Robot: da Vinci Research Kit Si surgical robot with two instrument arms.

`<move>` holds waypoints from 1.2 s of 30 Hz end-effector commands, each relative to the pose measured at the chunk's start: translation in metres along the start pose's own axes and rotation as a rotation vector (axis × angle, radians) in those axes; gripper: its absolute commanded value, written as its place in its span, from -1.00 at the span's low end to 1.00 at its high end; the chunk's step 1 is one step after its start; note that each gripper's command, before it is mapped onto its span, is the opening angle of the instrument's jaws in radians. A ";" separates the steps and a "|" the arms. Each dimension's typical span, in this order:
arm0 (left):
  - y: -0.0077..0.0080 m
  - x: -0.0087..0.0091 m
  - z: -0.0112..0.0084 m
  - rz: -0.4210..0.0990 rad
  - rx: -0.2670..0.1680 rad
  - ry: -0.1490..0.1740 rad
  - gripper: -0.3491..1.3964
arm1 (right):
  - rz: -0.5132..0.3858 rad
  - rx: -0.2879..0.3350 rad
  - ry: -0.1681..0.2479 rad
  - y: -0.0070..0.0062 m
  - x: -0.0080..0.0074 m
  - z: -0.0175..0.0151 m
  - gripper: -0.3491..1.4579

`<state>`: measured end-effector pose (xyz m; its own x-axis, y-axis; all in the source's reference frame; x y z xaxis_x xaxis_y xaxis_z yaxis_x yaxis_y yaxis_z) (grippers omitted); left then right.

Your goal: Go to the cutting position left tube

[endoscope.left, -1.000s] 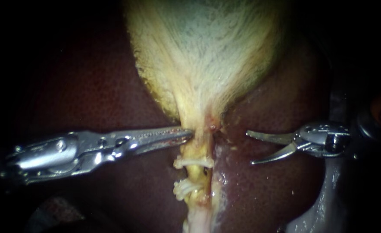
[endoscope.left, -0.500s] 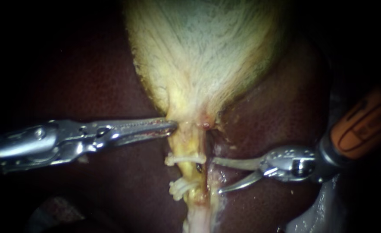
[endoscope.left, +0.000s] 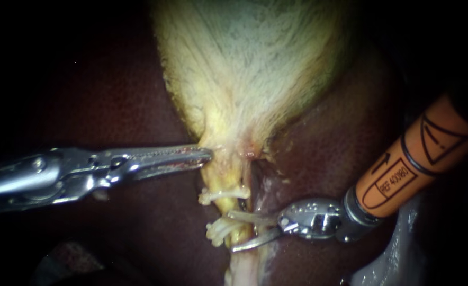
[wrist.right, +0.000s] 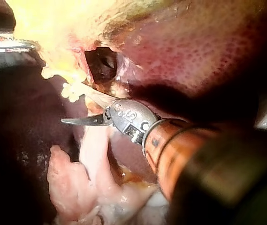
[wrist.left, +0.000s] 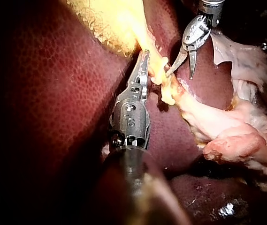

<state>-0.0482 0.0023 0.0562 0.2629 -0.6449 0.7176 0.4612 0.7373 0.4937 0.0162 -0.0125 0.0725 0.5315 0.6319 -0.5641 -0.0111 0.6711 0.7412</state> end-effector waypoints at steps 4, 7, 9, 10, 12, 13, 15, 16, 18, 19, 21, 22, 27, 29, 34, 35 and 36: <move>-0.0011 -0.0003 -0.0009 -0.004 -0.002 -0.004 -0.71 | 0.000 -0.009 0.000 0.0006 -0.0001 0.0000 0.71; -0.0018 -0.0004 -0.0015 -0.004 -0.006 -0.007 -0.71 | 0.001 -0.014 -0.001 0.0007 0.0000 0.0000 0.71; -0.0022 -0.0005 -0.0018 -0.004 -0.004 -0.010 -0.71 | 0.002 -0.015 -0.001 0.0008 0.0001 0.0002 0.71; -0.0023 -0.0006 -0.0019 -0.005 -0.005 -0.010 -0.71 | 0.003 -0.015 -0.001 0.0008 0.0002 0.0003 0.71; -0.0024 -0.0006 -0.0019 0.001 -0.003 -0.013 -0.71 | 0.003 -0.016 0.000 0.0008 0.0004 0.0006 0.71; -0.0024 -0.0006 -0.0018 0.001 -0.004 -0.013 -0.71 | 0.004 -0.017 0.000 0.0008 0.0005 0.0008 0.71; -0.0023 -0.0005 -0.0015 0.001 -0.004 -0.013 -0.71 | 0.004 -0.015 -0.001 0.0007 0.0007 0.0012 0.71; -0.0021 -0.0004 -0.0013 0.001 -0.004 -0.013 -0.71 | 0.004 -0.010 -0.002 0.0006 0.0008 0.0014 0.71; -0.0017 -0.0002 -0.0008 0.001 -0.004 -0.013 -0.71 | 0.003 0.000 -0.009 0.0003 0.0009 0.0019 0.71; -0.0016 -0.0002 -0.0006 0.001 -0.005 -0.013 -0.71 | 0.003 0.006 -0.010 0.0001 0.0010 0.0021 0.71; -0.0012 0.0000 0.0000 0.002 -0.005 -0.014 -0.71 | 0.002 0.019 -0.008 -0.0002 0.0012 0.0026 0.69; -0.0010 0.0001 0.0004 0.002 -0.003 -0.014 -0.71 | 0.001 0.020 -0.006 -0.0003 0.0014 0.0028 0.67; -0.0010 0.0003 0.0016 0.003 0.004 -0.014 -0.71 | -0.004 0.029 -0.002 -0.0002 0.0023 0.0042 0.67; -0.0013 0.0003 0.0017 0.004 0.005 -0.014 -0.71 | -0.002 0.027 -0.001 0.0000 0.0025 0.0047 0.67; -0.0016 0.0002 0.0017 0.004 0.007 -0.014 -0.71 | 0.000 0.024 0.009 0.0005 0.0032 0.0058 0.67; -0.0017 0.0002 0.0017 0.004 0.007 -0.014 -0.71 | 0.000 0.027 0.012 0.0006 0.0033 0.0060 0.67; -0.0017 0.0002 0.0018 0.004 0.007 -0.014 -0.71 | 0.001 0.027 0.012 0.0007 0.0035 0.0062 0.67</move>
<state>-0.0505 0.0012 0.0564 0.2521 -0.6393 0.7265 0.4543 0.7410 0.4944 0.0235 -0.0122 0.0734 0.5190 0.6404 -0.5662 0.0095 0.6580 0.7530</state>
